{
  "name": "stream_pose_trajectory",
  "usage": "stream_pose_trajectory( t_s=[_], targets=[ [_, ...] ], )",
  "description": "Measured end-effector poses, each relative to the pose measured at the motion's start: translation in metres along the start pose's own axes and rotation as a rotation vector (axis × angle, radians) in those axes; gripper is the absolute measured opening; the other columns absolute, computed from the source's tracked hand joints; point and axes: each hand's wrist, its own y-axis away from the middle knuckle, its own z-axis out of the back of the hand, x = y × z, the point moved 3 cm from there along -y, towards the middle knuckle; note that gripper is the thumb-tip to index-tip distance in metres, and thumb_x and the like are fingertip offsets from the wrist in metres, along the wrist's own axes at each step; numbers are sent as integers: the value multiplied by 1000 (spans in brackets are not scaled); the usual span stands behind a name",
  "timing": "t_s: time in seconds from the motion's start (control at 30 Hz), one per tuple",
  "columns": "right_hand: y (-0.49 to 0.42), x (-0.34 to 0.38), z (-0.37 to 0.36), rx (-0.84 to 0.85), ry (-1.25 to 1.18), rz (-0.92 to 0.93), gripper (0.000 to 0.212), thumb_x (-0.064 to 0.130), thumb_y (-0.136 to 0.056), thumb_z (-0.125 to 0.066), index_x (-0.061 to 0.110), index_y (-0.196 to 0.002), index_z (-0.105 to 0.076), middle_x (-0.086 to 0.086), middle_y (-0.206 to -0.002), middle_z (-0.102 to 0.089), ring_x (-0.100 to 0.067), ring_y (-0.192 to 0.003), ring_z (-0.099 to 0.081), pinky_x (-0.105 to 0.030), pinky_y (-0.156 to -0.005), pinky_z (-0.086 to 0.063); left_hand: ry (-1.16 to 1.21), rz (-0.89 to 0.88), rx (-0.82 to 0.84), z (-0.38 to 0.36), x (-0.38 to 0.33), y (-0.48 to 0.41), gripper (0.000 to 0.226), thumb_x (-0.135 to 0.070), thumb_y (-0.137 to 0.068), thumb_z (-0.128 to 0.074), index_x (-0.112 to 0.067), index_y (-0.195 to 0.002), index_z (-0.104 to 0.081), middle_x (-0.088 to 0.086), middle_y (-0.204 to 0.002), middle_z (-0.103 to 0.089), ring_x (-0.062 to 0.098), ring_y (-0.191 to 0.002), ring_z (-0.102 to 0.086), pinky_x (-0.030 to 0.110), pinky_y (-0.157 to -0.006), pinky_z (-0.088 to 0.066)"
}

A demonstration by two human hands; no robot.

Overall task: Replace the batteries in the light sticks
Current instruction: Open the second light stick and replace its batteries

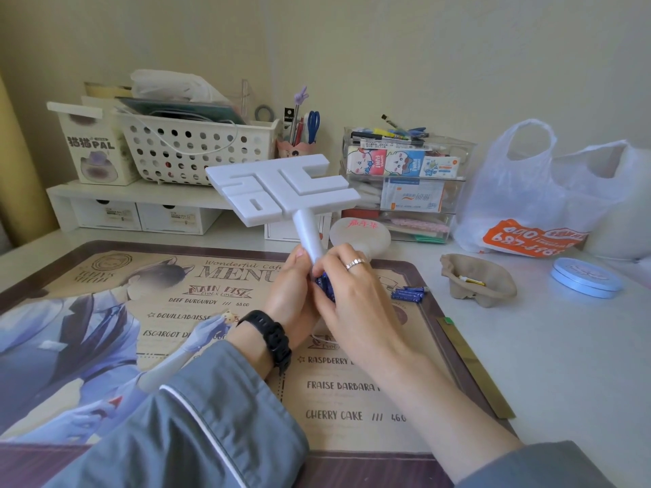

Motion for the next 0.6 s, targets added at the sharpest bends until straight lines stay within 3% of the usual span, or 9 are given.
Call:
stream_pose_trajectory(
  t_s=[0.13, 0.23, 0.4, 0.6],
  targets=[
    [1, 2, 0, 8, 16, 1, 9, 4, -82, -65, 11, -85, -59, -2, -82, -58, -21, -82, -49, -32, -72, -42, -12, -10, -21, 2, -1, -1, 26, -20, -104, -27, -17, -91, -49, 9, -76, -47, 18, -70, -51, 29, -70, -46],
    [4, 4, 3, -16, -63, -69, 18, 2, -79, -67, 11, -92, -59, -1, -77, -59, -22, -77, -52, -29, -71, -40, -15, -14, -47, 3, -3, -1, 27, -19, -104, -25, -15, -87, -46, 9, -71, -44, 16, -60, -46, 23, -56, -46],
    [2, 3, 0, -22, 136, -80, 15, 20, -84, -66, 15, -98, -63, -1, -89, -56, -22, -84, -49, -34, -71, -45, -26, -19, -56, 2, -1, -1, 27, -21, -104, -27, -16, -95, -52, 13, -86, -53, 20, -74, -55, 31, -75, -47],
    [2, 3, 1, -18, 220, -76, 17, 26, -85, -62, 14, -96, -67, -1, -88, -54, -22, -84, -50, -35, -66, -47, -42, -30, -50, 3, -2, 0, 27, -20, -104, -26, -15, -89, -48, 14, -85, -51, 21, -73, -54, 32, -73, -47]
  ],
)
